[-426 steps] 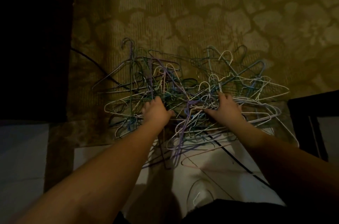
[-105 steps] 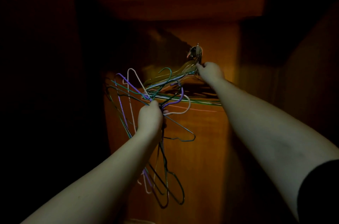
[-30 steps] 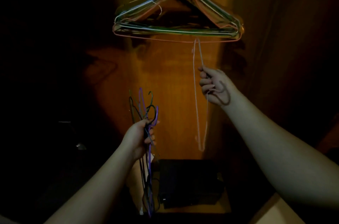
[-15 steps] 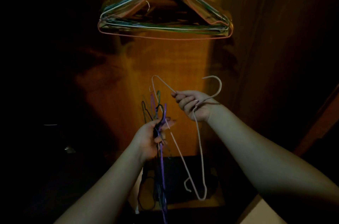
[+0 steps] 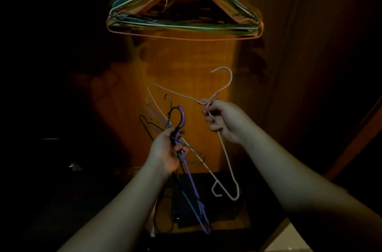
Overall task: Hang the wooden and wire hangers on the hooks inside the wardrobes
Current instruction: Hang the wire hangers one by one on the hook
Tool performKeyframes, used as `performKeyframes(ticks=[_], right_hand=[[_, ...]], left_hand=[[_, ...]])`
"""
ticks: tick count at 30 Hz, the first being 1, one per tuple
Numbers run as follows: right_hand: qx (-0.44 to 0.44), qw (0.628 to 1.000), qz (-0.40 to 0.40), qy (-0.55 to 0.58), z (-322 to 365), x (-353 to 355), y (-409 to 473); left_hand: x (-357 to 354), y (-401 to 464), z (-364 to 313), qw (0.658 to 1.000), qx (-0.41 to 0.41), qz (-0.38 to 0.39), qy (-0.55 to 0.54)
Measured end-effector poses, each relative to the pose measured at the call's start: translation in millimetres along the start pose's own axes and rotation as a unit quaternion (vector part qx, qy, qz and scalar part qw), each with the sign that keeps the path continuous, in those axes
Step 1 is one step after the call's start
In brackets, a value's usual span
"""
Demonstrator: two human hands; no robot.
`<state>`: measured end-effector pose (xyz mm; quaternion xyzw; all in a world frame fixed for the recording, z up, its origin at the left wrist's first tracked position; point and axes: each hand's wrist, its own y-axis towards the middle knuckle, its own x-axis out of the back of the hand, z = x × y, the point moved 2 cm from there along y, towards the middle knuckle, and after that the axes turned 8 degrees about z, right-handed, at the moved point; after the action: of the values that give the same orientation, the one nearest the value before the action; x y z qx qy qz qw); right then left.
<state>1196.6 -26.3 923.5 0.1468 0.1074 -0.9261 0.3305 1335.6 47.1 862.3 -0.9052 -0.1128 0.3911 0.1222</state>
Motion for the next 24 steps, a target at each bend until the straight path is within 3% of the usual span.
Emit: performKeyframes(ticks=[2, 5, 7, 16, 24], right_hand=[[0.039, 0.986, -0.044, -0.153, 5, 3, 3], [0.092, 0.92, -0.096, -0.37, 22, 8, 7], [0.12, 0.881, -0.123, -0.442, 39, 13, 8], [0.196, 0.785, -0.161, -0.566, 129, 17, 18], [0.258, 0.748, -0.201, -0.577, 197, -11, 33]], left_hand=[[-3, -2, -2, 0.999, -0.007, -0.014, 0.029], [-6, -5, -7, 0.998, 0.0, -0.027, 0.051], [-5, -7, -14, 0.998, -0.005, -0.038, 0.047], [-30, -19, -55, 0.991, -0.104, -0.063, 0.062], [-87, -35, -119, 0.979, -0.191, -0.038, 0.058]])
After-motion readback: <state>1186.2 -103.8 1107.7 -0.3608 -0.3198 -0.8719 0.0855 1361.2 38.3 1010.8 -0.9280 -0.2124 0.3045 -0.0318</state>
